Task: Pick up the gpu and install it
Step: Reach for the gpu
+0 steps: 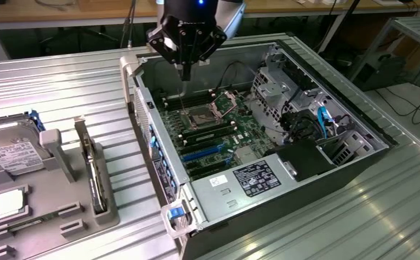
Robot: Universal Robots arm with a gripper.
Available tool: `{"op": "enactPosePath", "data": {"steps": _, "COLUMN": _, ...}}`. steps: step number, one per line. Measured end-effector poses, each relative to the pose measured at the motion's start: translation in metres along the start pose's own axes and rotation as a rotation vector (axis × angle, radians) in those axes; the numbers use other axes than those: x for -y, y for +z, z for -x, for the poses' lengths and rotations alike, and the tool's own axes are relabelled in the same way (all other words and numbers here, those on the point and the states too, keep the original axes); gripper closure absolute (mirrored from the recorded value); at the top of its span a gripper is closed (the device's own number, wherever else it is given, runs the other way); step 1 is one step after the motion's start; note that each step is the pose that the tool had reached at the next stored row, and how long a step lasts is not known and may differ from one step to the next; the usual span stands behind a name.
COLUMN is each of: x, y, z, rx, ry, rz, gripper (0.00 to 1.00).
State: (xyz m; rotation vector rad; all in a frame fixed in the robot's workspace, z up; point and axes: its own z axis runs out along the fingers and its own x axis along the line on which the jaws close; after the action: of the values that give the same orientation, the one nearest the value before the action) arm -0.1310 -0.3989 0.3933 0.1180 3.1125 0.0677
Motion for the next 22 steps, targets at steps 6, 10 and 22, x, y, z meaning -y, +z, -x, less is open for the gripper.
{"op": "enactPosePath", "data": {"steps": 6, "x": 0.0003, "y": -0.0001, "z": -0.0038, "rx": 0.0, "ry": 0.0, "rz": -0.0001, "gripper": 0.89}}
{"op": "enactPosePath", "data": {"steps": 10, "x": 0.0004, "y": -0.0002, "z": -0.0056, "rx": 0.0, "ry": 0.0, "rz": -0.0001, "gripper": 0.89}}
{"op": "enactPosePath", "data": {"steps": 22, "x": 0.0008, "y": -0.0003, "z": -0.0099, "rx": 0.0, "ry": 0.0, "rz": 0.0, "gripper": 0.89}}
